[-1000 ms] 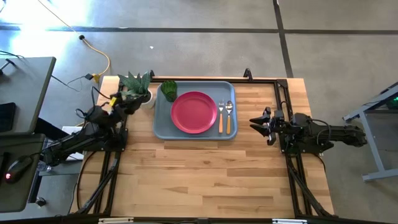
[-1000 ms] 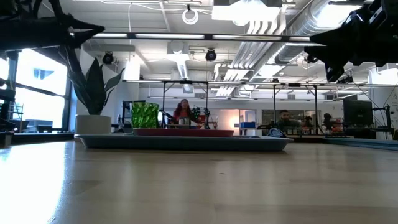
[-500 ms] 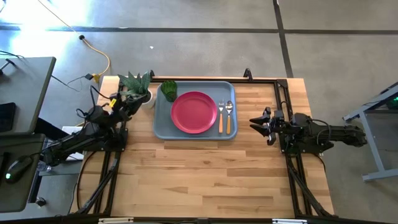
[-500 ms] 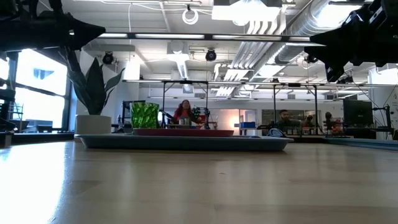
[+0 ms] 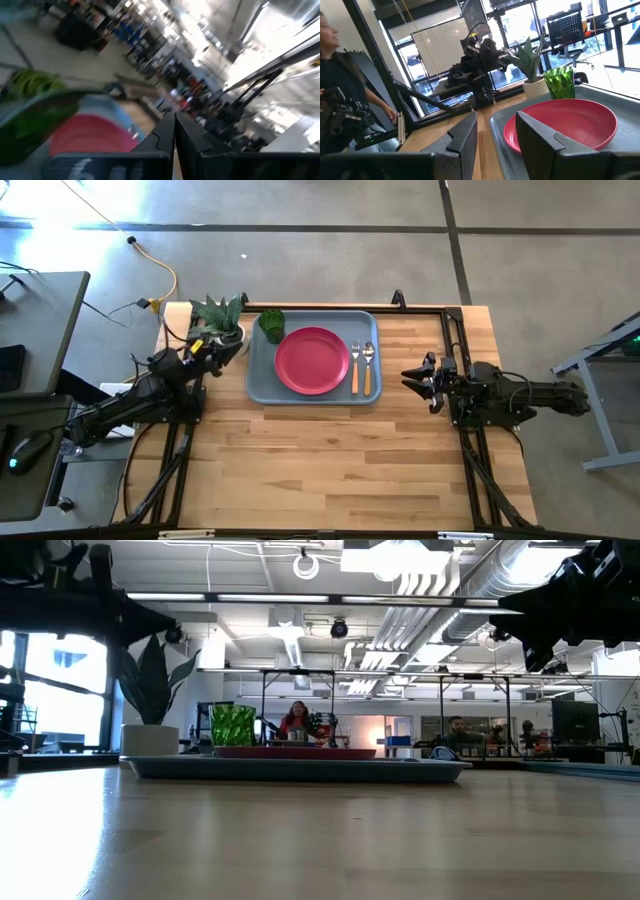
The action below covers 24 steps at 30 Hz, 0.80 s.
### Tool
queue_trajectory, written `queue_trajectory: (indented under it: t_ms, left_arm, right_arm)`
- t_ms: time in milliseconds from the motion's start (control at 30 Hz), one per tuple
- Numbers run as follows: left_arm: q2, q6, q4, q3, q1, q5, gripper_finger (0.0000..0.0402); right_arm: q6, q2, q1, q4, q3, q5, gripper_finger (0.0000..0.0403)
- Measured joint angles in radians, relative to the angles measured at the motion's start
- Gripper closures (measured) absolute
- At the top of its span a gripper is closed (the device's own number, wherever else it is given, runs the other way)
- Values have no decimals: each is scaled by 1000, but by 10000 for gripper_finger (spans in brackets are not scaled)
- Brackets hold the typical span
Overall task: Pick and place plate/cup/fork/spoon on tray
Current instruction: Return to Home Position
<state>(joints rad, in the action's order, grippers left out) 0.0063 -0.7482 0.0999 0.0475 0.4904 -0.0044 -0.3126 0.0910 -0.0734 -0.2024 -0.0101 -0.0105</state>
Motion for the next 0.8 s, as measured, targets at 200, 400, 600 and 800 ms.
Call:
queue_trajectory:
  t_ms: [200,400,600,800]
  left_arm:
    - [0,0,-140,0,0,0,398]
    - [0,0,-180,-1,0,0,398]
    - [0,1,-181,-1,0,0,398]
    - [0,1,-181,-1,0,0,398]
  right_arm:
    - [0,0,0,3,0,0,277]
    - [0,0,0,3,0,0,277]
    - [0,0,0,3,0,0,277]
    - [0,0,0,3,0,0,277]
